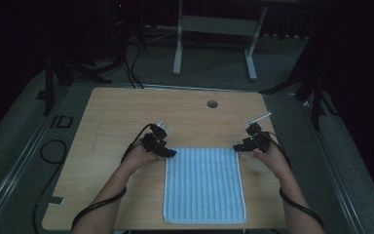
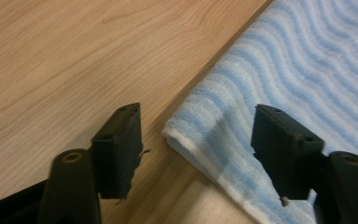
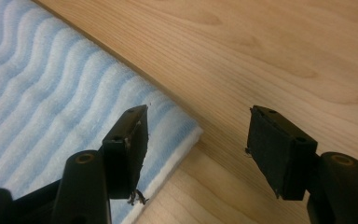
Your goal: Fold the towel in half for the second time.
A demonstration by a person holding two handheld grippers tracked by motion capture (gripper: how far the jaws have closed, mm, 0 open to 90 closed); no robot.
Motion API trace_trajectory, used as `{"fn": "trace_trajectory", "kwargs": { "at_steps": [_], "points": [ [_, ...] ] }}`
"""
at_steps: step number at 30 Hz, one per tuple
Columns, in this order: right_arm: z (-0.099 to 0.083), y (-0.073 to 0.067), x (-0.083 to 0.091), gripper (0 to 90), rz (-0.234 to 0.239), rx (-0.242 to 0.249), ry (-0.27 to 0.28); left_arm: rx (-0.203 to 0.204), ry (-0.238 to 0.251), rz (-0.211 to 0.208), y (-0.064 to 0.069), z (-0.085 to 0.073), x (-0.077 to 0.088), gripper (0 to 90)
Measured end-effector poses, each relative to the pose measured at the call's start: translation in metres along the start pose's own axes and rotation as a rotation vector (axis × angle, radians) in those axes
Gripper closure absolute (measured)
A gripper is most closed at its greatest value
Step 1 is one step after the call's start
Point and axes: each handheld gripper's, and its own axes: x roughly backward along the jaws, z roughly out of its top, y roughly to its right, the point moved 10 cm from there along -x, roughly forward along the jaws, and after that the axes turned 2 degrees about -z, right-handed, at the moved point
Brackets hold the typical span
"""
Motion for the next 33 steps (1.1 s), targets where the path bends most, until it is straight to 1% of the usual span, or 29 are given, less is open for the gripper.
{"fn": "trace_trajectory", "kwargs": {
  "at_steps": [1, 3, 4, 6, 7, 9, 10, 11, 12, 13, 15, 16, 17, 18, 19, 20, 21, 22, 23, 25, 26, 27, 28, 29, 30, 31, 32, 33],
  "points": [
    [0.0, 0.0, -0.006, 37.7, 0.006, -0.009, -0.014, 0.005, -0.005, -0.001, 0.0, 0.0, -0.002, 37.8],
    [-0.001, 0.0, -0.008, 38.3, 0.009, -0.012, -0.022, 0.009, -0.018, 0.004, -0.001, 0.0, -0.004, 39.4],
    [-0.001, -0.001, -0.011, 41.5, 0.011, -0.007, -0.027, 0.003, -0.027, 0.018, -0.003, -0.001, -0.005, 41.8],
    [-0.001, -0.002, -0.014, 46.0, 0.014, -0.006, -0.041, 0.02, -0.027, 0.032, -0.005, -0.001, -0.007, 43.0],
    [-0.001, -0.002, -0.016, 49.0, 0.01, -0.005, -0.045, 0.022, -0.022, 0.038, -0.006, 0.0, -0.007, 45.9],
    [0.0, -0.002, -0.018, 52.9, 0.019, -0.015, -0.046, 0.031, -0.026, 0.025, -0.005, 0.0, -0.009, 47.0],
    [0.0, -0.003, -0.019, 54.1, 0.026, -0.015, -0.051, 0.032, -0.028, 0.022, -0.004, -0.001, -0.01, 48.5],
    [0.0, -0.003, -0.02, 54.2, 0.023, -0.013, -0.059, 0.03, -0.036, 0.023, -0.004, -0.001, -0.012, 48.5],
    [0.0, -0.003, -0.021, 57.9, 0.023, -0.013, -0.067, 0.033, -0.04, 0.011, -0.003, -0.002, -0.013, 50.2],
    [-0.001, -0.005, -0.022, 62.9, 0.03, -0.01, -0.079, 0.029, -0.039, -0.004, -0.001, -0.002, -0.014, 54.8],
    [-0.003, -0.007, -0.026, 62.9, 0.027, 0.008, -0.104, 0.038, -0.038, -0.009, -0.001, -0.002, -0.015, 55.2],
    [-0.004, -0.008, -0.028, 65.6, 0.036, 0.01, -0.118, 0.04, -0.036, -0.023, 0.0, -0.001, -0.015, 60.3],
    [-0.006, -0.01, -0.03, 67.7, 0.037, 0.023, -0.136, 0.045, -0.031, -0.03, 0.001, 0.0, -0.016, 62.5],
    [-0.007, -0.011, -0.032, 73.4, 0.031, 0.036, -0.151, 0.045, -0.029, -0.03, 0.001, 0.0, -0.015, 65.9],
    [-0.009, -0.012, -0.033, 81.9, 0.026, 0.053, -0.161, 0.043, -0.017, -0.033, 0.001, 0.002, -0.014, 75.4],
    [-0.008, -0.012, -0.032, 85.4, 0.021, 0.061, -0.152, 0.042, 0.002, -0.037, 0.002, 0.004, -0.012, 81.2],
    [-0.006, -0.013, -0.031, 86.3, 0.016, 0.06, -0.139, 0.049, 0.018, -0.03, 0.001, 0.006, -0.01, 84.4],
    [-0.004, -0.012, -0.029, 86.8, 0.005, 0.066, -0.122, 0.048, 0.029, -0.025, 0.001, 0.009, -0.007, 85.7],
    [-0.002, -0.011, -0.028, 87.0, -0.003, 0.068, -0.107, 0.037, 0.035, -0.018, 0.001, 0.011, -0.004, 86.1],
    [0.003, -0.01, -0.022, 87.2, -0.022, 0.076, -0.089, 0.03, 0.052, -0.003, 0.001, 0.015, 0.001, 86.3],
    [0.005, -0.01, -0.02, 87.2, -0.027, 0.08, -0.081, 0.035, 0.063, -0.01, 0.002, 0.018, 0.004, 86.5],
    [0.005, -0.01, -0.02, 87.2, -0.027, 0.08, -0.081, 0.035, 0.063, -0.01, 0.002, 0.018, 0.004, 86.5],
    [0.007, -0.01, -0.016, 87.2, -0.03, 0.084, -0.068, 0.035, 0.091, -0.005, 0.002, 0.024, 0.012, 86.5],
    [0.013, -0.011, -0.006, 87.2, -0.034, 0.083, -0.038, 0.04, 0.103, -0.011, 0.003, 0.026, 0.017, 86.5],
    [0.016, -0.011, -0.001, 87.2, -0.036, 0.09, -0.022, 0.022, 0.119, -0.002, 0.004, 0.029, 0.022, 86.5],
    [0.018, -0.012, 0.007, 87.2, -0.037, 0.101, -0.004, 0.016, 0.132, 0.013, 0.003, 0.03, 0.026, 86.4],
    [0.019, -0.014, 0.011, 87.2, -0.034, 0.102, 0.008, 0.017, 0.151, 0.005, 0.005, 0.032, 0.03, 86.4],
    [0.02, -0.015, 0.016, 87.2, -0.03, 0.111, 0.022, 0.022, 0.162, -0.011, 0.006, 0.032, 0.035, 86.4]
  ]
}}
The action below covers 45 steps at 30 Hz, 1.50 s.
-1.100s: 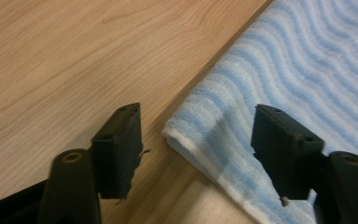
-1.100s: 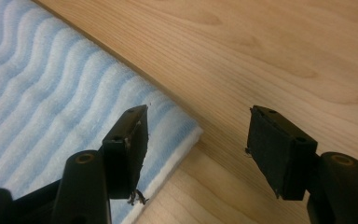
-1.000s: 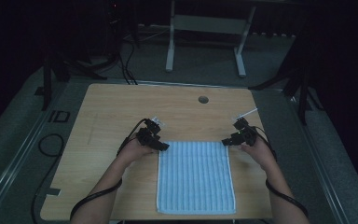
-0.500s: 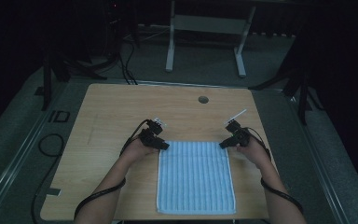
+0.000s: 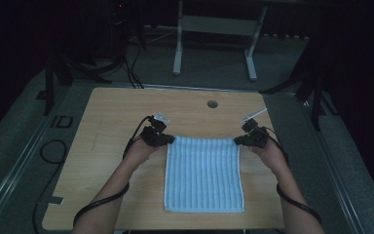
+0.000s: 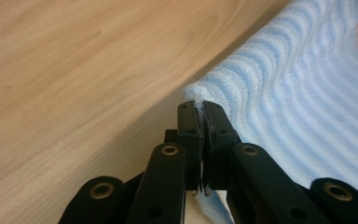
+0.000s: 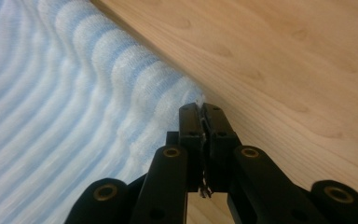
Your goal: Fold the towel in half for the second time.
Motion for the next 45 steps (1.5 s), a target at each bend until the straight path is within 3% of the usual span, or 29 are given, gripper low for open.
{"fn": "trace_trajectory", "kwargs": {
  "at_steps": [2, 5, 6, 7, 12, 16, 18, 19, 20, 22, 26, 28, 30, 31, 32, 34, 39, 45],
  "points": [
    [0.0, -0.003, 0.01, 87.2, -0.001, 0.004, 0.026, 0.003, 0.026, -0.006, 0.004, 0.002, 0.008, 86.4],
    [-0.005, -0.011, 0.027, 87.1, 0.018, 0.014, 0.063, -0.025, 0.048, -0.007, 0.014, 0.001, 0.02, 86.3],
    [-0.007, -0.014, 0.03, 87.1, 0.024, 0.017, 0.072, -0.051, 0.05, -0.002, 0.019, -0.002, 0.023, 86.3],
    [-0.013, -0.023, 0.041, 87.2, 0.026, 0.037, 0.101, -0.057, 0.057, -0.002, 0.023, -0.003, 0.026, 86.3],
    [-0.031, -0.041, 0.058, 87.1, 0.022, 0.053, 0.145, -0.081, 0.084, -0.017, 0.051, -0.015, 0.043, 86.3],
    [-0.05, -0.06, 0.073, 87.1, 0.017, 0.089, 0.151, -0.112, 0.084, -0.044, 0.075, -0.03, 0.057, 86.3],
    [-0.056, -0.068, 0.078, 87.1, 0.016, 0.097, 0.155, -0.127, 0.083, -0.037, 0.077, -0.033, 0.06, 86.2],
    [-0.059, -0.072, 0.081, 87.1, 0.02, 0.103, 0.16, -0.145, 0.096, -0.041, 0.086, -0.043, 0.066, 86.2],
    [-0.069, -0.087, 0.091, 87.1, 0.043, 0.108, 0.182, -0.146, 0.099, -0.045, 0.09, -0.048, 0.068, 86.0],
    [-0.079, -0.097, 0.094, 87.1, 0.051, 0.114, 0.184, -0.146, 0.087, -0.055, 0.098, -0.06, 0.069, 86.0],
    [-0.101, -0.113, 0.093, 87.0, 0.046, 0.128, 0.157, -0.167, 0.06, -0.079, 0.114, -0.083, 0.068, 85.5],
    [-0.112, -0.121, 0.093, 87.0, 0.076, 0.12, 0.153, -0.166, 0.04, -0.098, 0.119, -0.094, 0.067, 85.1],
    [-0.115, -0.122, 0.094, 86.9, 0.076, 0.114, 0.158, -0.161, 0.025, -0.106, 0.12, -0.1, 0.066, 82.9],
    [-0.119, -0.124, 0.094, 85.9, 0.083, 0.103, 0.161, -0.142, -0.016, -0.115, 0.121, -0.112, 0.063, 82.9],
    [-0.131, -0.129, 0.094, 73.0, 0.118, 0.092, 0.139, -0.148, -0.03, -0.11, 0.119, -0.115, 0.063, 71.6],
    [-0.135, -0.125, 0.093, 67.5, 0.089, 0.078, 0.136, -0.146, -0.014, -0.081, 0.114, -0.113, 0.067, 61.2],
    [-0.127, -0.116, 0.087, 60.5, 0.088, 0.028, 0.151, -0.133, 0.017, -0.117, 0.115, -0.099, 0.066, 52.0],
    [-0.122, -0.123, 0.052, 56.9, 0.099, 0.068, 0.106, -0.143, -0.032, -0.152, 0.123, -0.098, 0.034, 49.8]
  ]
}}
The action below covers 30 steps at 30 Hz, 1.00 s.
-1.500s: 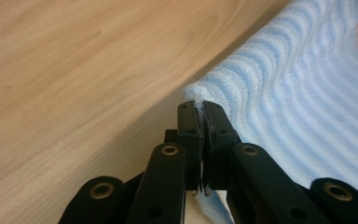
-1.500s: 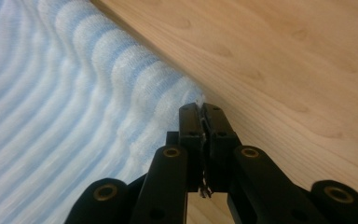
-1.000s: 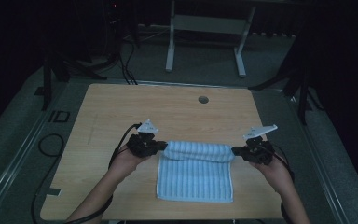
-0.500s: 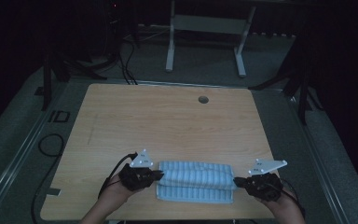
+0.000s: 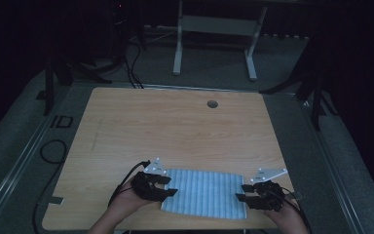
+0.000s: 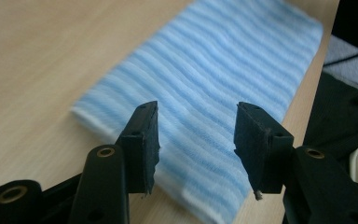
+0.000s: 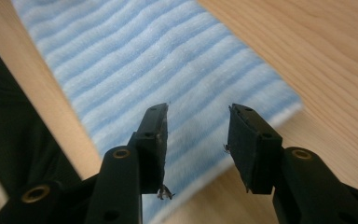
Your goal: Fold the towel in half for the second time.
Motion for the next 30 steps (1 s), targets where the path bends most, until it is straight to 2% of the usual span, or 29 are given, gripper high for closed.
{"fn": "trace_trajectory", "kwargs": {
  "at_steps": [4, 8, 9, 12, 14, 18, 20, 24, 26, 29, 30],
  "points": [
    [0.001, 0.003, -0.019, 55.9, -0.01, 0.036, -0.026, -0.012, -0.07, 0.002, -0.004, -0.008, -0.025, 49.8],
    [-0.002, 0.012, -0.04, 55.6, -0.058, 0.084, -0.088, -0.012, -0.11, 0.025, -0.013, -0.013, -0.038, 49.9],
    [-0.002, 0.013, -0.044, 55.5, -0.06, 0.081, -0.098, -0.01, -0.114, 0.028, -0.015, -0.014, -0.04, 50.2],
    [0.0, 0.017, -0.053, 55.4, -0.071, 0.093, -0.107, -0.009, -0.112, 0.036, -0.02, -0.014, -0.039, 51.7],
    [0.005, 0.021, -0.056, 55.4, -0.073, 0.093, -0.108, -0.008, -0.12, 0.057, -0.025, -0.014, -0.038, 52.0],
    [0.015, 0.027, -0.065, 55.2, -0.076, 0.097, -0.107, 0.005, -0.118, 0.074, -0.038, -0.013, -0.036, 52.5],
    [0.023, 0.03, -0.07, 55.0, -0.084, 0.107, -0.101, 0.017, -0.115, 0.087, -0.046, -0.011, -0.034, 52.5],
    [0.036, 0.037, -0.08, 54.9, -0.073, 0.103, -0.097, 0.015, -0.114, 0.112, -0.062, -0.008, -0.031, 52.4],
    [0.043, 0.041, -0.085, 54.8, -0.068, 0.094, -0.099, 0.001, -0.117, 0.132, -0.07, -0.007, -0.03, 52.4],
    [0.054, 0.045, -0.093, 54.8, -0.065, 0.091, -0.102, 0.006, -0.114, 0.153, -0.085, -0.004, -0.028, 52.3],
    [0.058, 0.047, -0.095, 54.7, -0.061, 0.092, -0.103, 0.019, -0.11, 0.15, -0.09, -0.003, -0.028, 52.3]
  ]
}}
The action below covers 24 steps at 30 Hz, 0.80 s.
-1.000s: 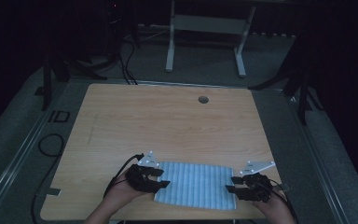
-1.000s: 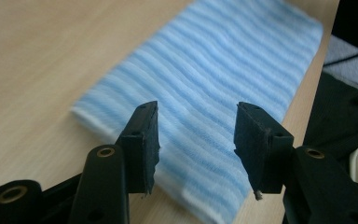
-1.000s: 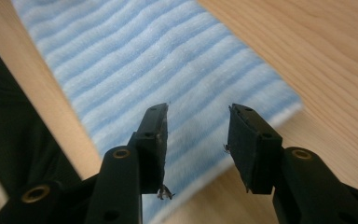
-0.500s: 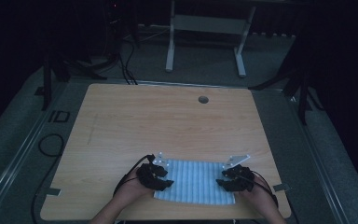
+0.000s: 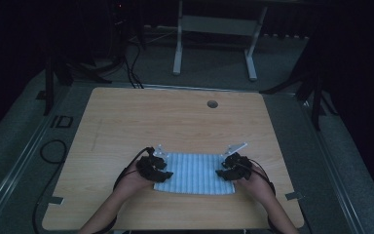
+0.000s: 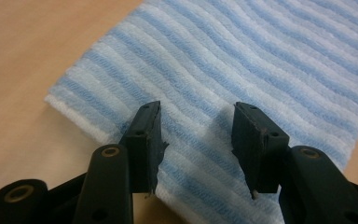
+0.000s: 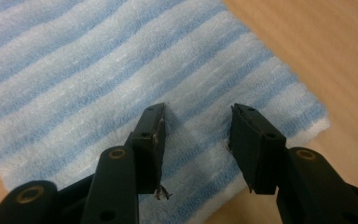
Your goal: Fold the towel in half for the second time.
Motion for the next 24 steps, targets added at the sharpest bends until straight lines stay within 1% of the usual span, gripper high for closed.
{"fn": "trace_trajectory", "kwargs": {
  "at_steps": [2, 3, 6, 7, 8, 9, 10, 12, 15, 17, 19, 21, 22, 24],
  "points": [
    [0.007, 0.004, -0.004, 54.6, 0.004, -0.012, -0.002, 0.01, 0.009, 0.009, -0.011, 0.002, 0.0, 52.4],
    [0.01, 0.006, -0.006, 54.5, 0.01, -0.016, -0.003, 0.023, 0.018, 0.006, -0.016, 0.003, -0.001, 52.4],
    [0.02, 0.01, -0.012, 54.4, 0.015, -0.02, -0.003, 0.043, 0.028, -0.001, -0.029, 0.005, -0.001, 52.4],
    [0.023, 0.012, -0.014, 54.3, 0.018, -0.021, -0.004, 0.06, 0.032, -0.002, -0.033, 0.006, -0.001, 52.4],
    [0.025, 0.014, -0.016, 54.2, 0.019, -0.015, -0.005, 0.06, 0.033, 0.005, -0.037, 0.007, 0.0, 52.4],
    [0.028, 0.015, -0.017, 54.2, 0.023, -0.019, -0.007, 0.06, 0.029, 0.01, -0.041, 0.008, -0.001, 52.4],
    [0.032, 0.017, -0.02, 53.9, 0.026, -0.024, -0.008, 0.062, 0.026, 0.013, -0.043, 0.008, -0.001, 52.4],
    [0.037, 0.02, -0.023, 53.6, 0.03, -0.018, -0.008, 0.069, 0.023, 0.02, -0.048, 0.01, -0.001, 52.4],
    [0.044, 0.026, -0.027, 53.2, 0.031, -0.022, -0.008, 0.077, 0.016, 0.033, -0.052, 0.012, -0.001, 52.3],
    [0.049, 0.031, -0.031, 53.1, 0.028, -0.032, -0.003, 0.087, 0.014, 0.027, -0.055, 0.013, -0.002, 52.3],
    [0.054, 0.034, -0.035, 53.0, 0.025, -0.043, 0.002, 0.09, 0.013, 0.039, -0.061, 0.014, -0.002, 52.3],
    [0.059, 0.036, -0.038, 52.8, 0.023, -0.041, 0.003, 0.107, 0.016, 0.04, -0.067, 0.015, -0.001, 52.3],
    [0.061, 0.037, -0.039, 52.8, 0.022, -0.042, 0.001, 0.114, 0.018, 0.05, -0.071, 0.016, -0.002, 52.4],
    [0.064, 0.037, -0.041, 52.7, 0.019, -0.043, 0.0, 0.119, 0.007, 0.054, -0.074, 0.017, -0.001, 52.3]
  ]
}}
